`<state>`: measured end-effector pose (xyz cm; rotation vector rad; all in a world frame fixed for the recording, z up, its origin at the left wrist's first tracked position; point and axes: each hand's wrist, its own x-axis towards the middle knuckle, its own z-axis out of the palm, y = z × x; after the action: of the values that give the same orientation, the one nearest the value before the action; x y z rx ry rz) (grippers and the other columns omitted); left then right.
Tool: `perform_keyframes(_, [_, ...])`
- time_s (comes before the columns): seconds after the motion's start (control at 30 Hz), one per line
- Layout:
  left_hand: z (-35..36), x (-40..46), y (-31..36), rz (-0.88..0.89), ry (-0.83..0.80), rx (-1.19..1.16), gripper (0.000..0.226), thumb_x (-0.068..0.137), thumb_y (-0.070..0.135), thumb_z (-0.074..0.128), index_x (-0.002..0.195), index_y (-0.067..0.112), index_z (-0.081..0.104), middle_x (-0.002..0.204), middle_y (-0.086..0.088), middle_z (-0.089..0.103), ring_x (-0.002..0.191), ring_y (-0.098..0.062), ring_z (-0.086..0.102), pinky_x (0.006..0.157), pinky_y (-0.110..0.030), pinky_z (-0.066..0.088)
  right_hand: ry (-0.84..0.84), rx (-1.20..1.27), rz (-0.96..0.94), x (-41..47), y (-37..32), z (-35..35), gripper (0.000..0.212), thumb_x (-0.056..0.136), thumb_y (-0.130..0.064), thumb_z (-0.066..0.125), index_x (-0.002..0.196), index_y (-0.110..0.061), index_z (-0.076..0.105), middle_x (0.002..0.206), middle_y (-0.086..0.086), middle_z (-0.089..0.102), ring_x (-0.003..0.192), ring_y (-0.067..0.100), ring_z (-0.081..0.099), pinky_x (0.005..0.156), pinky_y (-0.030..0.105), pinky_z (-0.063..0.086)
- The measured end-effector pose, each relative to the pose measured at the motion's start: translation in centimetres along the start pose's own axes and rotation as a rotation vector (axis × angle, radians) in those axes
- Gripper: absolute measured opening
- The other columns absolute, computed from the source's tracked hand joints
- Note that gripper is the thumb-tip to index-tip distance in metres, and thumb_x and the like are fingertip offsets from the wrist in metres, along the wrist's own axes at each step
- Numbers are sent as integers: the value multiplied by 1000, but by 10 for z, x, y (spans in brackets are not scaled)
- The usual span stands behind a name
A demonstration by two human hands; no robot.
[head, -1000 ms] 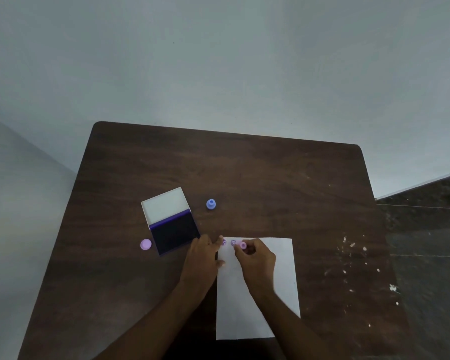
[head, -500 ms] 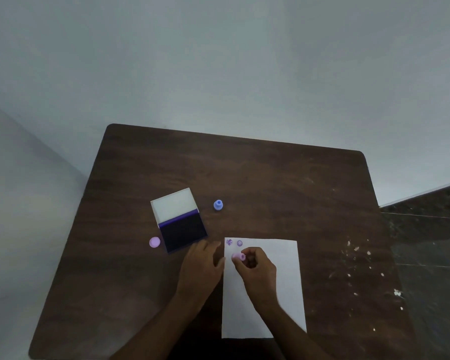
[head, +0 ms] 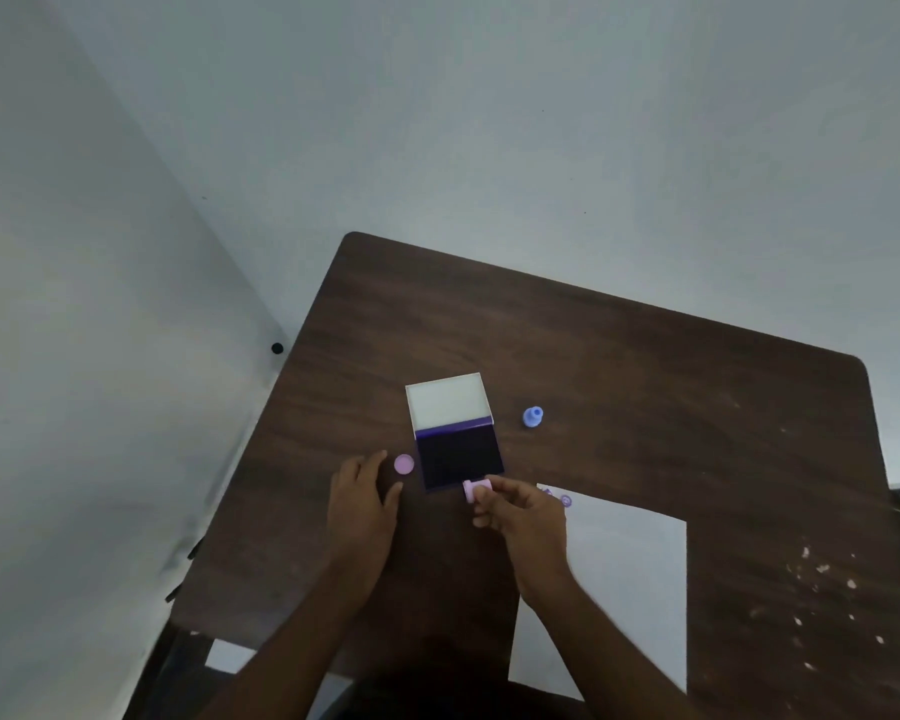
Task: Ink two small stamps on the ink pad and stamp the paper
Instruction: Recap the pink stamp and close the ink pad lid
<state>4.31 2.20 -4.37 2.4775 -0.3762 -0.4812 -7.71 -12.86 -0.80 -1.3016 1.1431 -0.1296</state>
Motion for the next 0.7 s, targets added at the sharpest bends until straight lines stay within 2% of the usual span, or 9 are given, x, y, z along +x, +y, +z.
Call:
perform_keyframes(0.17, [9,11,-4,79,15,27,46,83,22,70,127,12,58,124,-10,59,114,-23,51,96,-32,40,-6,99,63,2,-1,6,15,78,-21,76,93,-19,74,79,-2,77,71,19,74,64,22,59])
perform_keyframes(0.33, [9,16,1,86,14,18,42,89,36,62,127,18,59,120,-3,58,108,-17,52,86,-24,38,8,122,92,3,1,3,18,77,-19,77,95,-15,74,80,0,77,72,22,74,66,25,59])
perform_keyframes(0.43, [9,19,2,112,24,-6,35,88,34,64,120,20,64,111,-1,59,98,-12,52,79,-23,39,8,138,103,3,1,2,21,76,-18,78,96,-13,74,80,1,77,72,23,74,66,26,60])
perform_keyframes(0.53, [6,22,4,69,19,-99,27,87,32,66,111,20,68,107,1,61,94,-8,52,80,-24,41,2,177,117,3,-1,2,22,76,-17,78,97,-12,74,81,3,77,74,24,74,65,26,60])
perform_keyframes(0.63, [-1,18,8,1,34,-288,22,85,30,70,105,21,68,98,7,66,87,-3,58,78,-23,47,-14,219,123,3,-3,3,23,75,-18,78,97,-12,74,83,5,77,76,26,74,66,27,60])
perform_keyframes(0.7, [-6,14,13,-62,4,-420,22,86,32,68,107,23,67,96,12,67,86,2,60,76,-16,49,-27,244,124,3,-5,5,28,70,-21,79,96,-12,74,85,7,77,77,28,74,66,28,60])
